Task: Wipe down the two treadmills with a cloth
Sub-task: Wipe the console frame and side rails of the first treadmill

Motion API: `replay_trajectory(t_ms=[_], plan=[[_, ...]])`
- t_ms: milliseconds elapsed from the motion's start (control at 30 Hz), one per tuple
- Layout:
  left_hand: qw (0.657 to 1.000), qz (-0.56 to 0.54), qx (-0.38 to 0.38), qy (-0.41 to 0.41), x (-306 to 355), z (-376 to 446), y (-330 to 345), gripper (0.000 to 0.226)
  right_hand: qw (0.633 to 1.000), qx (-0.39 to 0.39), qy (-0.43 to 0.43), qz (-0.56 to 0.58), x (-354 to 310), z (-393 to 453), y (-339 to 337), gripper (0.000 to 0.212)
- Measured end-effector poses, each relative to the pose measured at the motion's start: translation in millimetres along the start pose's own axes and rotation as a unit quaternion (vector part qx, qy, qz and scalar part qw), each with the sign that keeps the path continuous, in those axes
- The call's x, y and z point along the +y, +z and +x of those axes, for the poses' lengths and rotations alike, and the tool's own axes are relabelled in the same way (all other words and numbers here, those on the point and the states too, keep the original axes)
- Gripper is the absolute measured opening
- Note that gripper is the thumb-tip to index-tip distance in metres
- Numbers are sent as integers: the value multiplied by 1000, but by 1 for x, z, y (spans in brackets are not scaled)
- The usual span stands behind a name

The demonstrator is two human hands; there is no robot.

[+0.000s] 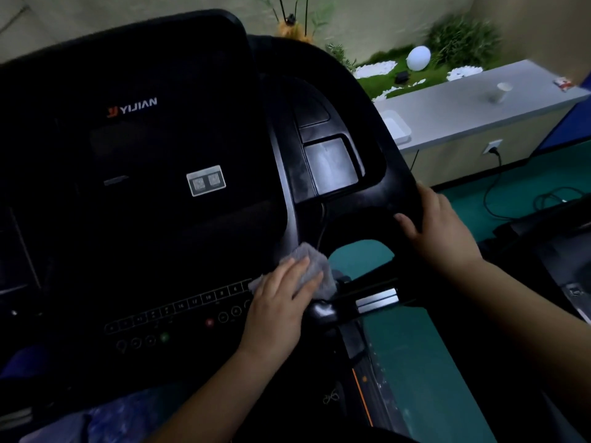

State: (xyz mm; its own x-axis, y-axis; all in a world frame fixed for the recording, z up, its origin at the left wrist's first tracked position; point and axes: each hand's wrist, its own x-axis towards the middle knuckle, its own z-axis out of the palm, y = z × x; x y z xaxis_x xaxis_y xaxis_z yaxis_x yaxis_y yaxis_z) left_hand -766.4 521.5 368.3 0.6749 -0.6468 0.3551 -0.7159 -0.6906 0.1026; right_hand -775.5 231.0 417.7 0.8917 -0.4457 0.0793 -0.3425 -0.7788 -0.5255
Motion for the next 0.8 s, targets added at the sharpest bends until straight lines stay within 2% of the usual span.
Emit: replay_trajectory(t_ms=[200, 300, 367, 467, 567, 667, 800], plan=[[998, -15, -27, -49, 16, -53, 0, 66, 1000, 6, -16, -17, 23, -54, -6, 59], [991, -10, -25, -133, 4, -83, -9, 72, 999, 13, -32, -28, 27, -71, -10, 56], [981, -11, -32, -192, -3, -102, -20, 67, 996, 35, -64, -42, 25, -82, -10, 53], [948, -66, -3, -312, 0, -114, -37, 45, 992, 61, -109, -2, 10, -103, -2, 46], [933, -81, 60, -346, 10, -124, -52, 41, 986, 23, -158, 48, -17, -123, 16, 42], [886, -122, 97, -437, 16, -143, -70, 37, 970, -29, -216, 104, -56, -140, 37, 39], [867, -105, 126, -470, 6, -181, -93, 38, 945, -109, -277, 137, -111, -156, 63, 36]])
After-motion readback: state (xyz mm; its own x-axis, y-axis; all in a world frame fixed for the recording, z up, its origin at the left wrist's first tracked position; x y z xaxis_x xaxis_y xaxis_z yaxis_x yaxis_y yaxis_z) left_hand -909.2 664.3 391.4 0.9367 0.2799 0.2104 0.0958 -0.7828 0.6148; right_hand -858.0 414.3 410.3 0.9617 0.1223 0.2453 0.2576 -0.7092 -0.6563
